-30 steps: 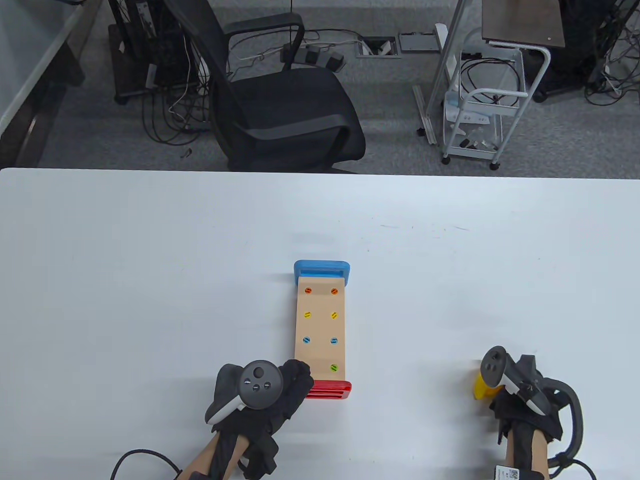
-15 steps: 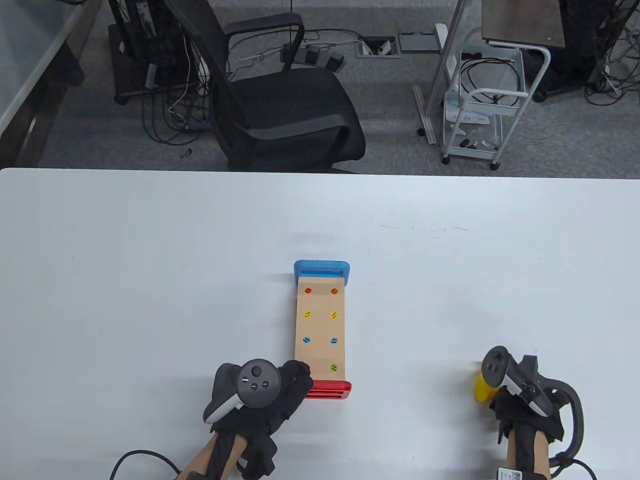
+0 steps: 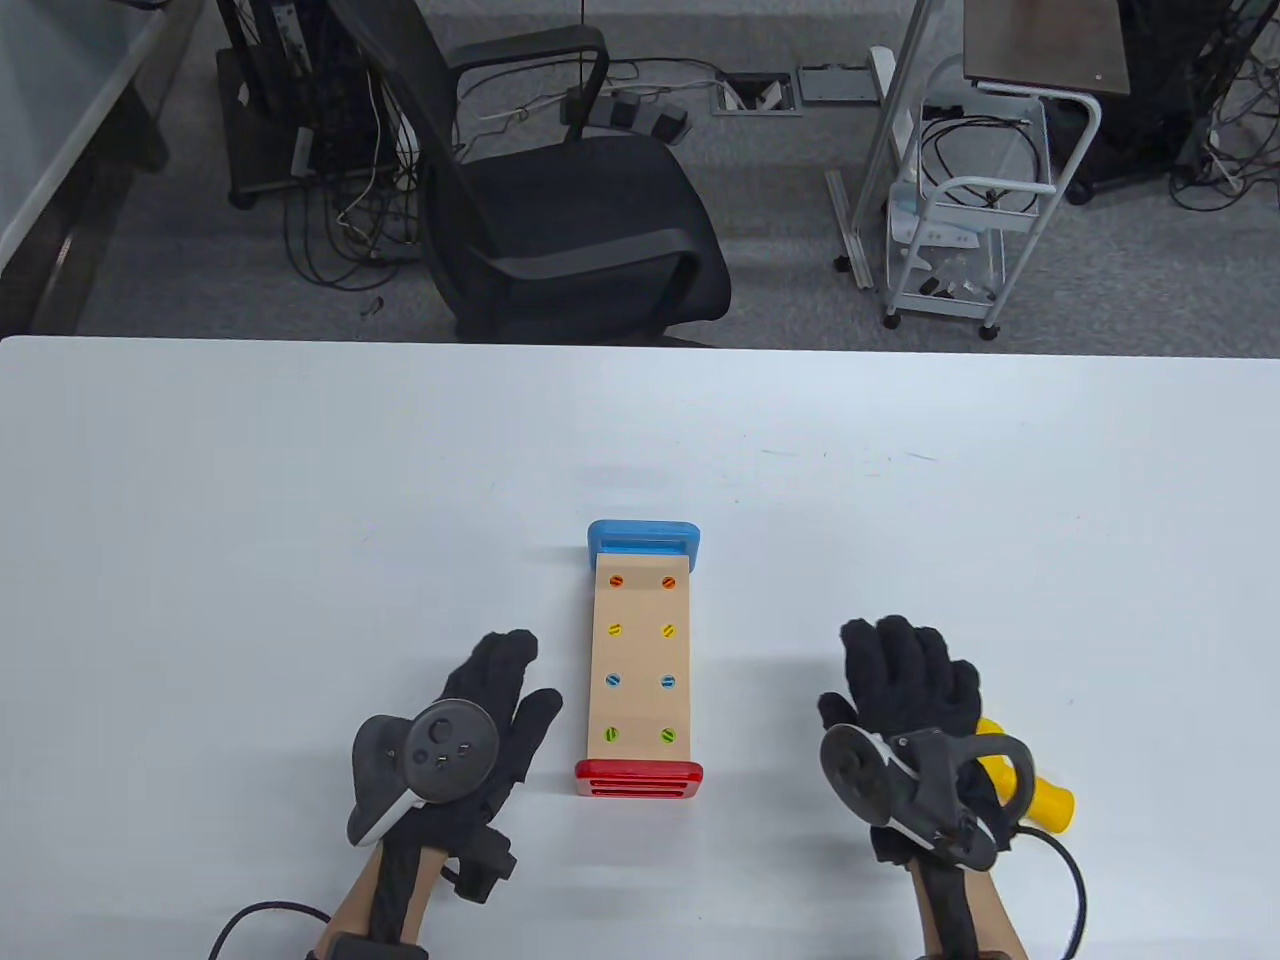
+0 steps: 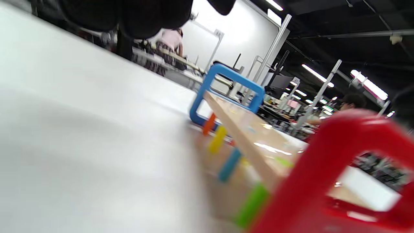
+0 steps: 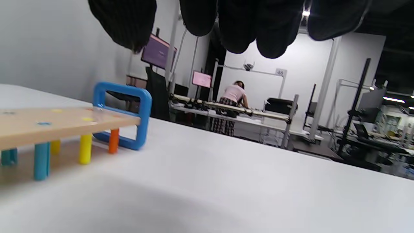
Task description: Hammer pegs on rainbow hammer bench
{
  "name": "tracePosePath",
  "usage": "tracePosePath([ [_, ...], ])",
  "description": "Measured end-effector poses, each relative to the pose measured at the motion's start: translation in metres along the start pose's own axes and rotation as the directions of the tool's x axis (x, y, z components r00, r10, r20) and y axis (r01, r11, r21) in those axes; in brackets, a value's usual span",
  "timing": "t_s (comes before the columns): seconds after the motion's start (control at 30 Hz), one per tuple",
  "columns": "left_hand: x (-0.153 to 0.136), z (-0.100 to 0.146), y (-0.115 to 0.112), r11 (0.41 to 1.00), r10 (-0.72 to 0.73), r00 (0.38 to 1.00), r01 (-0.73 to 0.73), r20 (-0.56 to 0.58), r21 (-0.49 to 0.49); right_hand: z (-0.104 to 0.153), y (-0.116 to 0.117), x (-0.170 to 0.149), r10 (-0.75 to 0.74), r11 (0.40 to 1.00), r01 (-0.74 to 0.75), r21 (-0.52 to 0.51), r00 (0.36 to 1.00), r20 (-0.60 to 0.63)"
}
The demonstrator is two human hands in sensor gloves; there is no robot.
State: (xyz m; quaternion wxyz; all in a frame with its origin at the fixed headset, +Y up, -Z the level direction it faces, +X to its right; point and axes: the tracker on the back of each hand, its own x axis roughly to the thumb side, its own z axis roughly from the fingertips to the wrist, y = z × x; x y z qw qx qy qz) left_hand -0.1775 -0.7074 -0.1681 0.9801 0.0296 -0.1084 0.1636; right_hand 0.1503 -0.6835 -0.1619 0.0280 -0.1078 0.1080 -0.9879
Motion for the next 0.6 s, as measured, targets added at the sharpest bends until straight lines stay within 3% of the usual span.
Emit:
tracePosePath([
  [0.1, 0.002, 0.000, -0.007, 0.972, -0.228, 0.974, 0.226, 0.013, 0.067, -0.007, 0.008, 0.016, -0.019, 1.000, 0.019, 0.014, 0.999, 0.042],
  [0.2, -0.001, -0.001, -0.016, 0.931, -0.362, 0.932, 0.361, 0.011, 0.056, -0.007, 0.022, 0.022, 0.009, 1.000, -0.009, -0.002, 0.995, 0.095],
  [0.6, -0.012, -0.007, -0.035, 0.938, -0.347, 0.938, 0.348, 0.010, -0.014, -0.007, 0.048, 0.020, 0.000, 0.996, -0.010, 0.084, 0.993, 0.119],
])
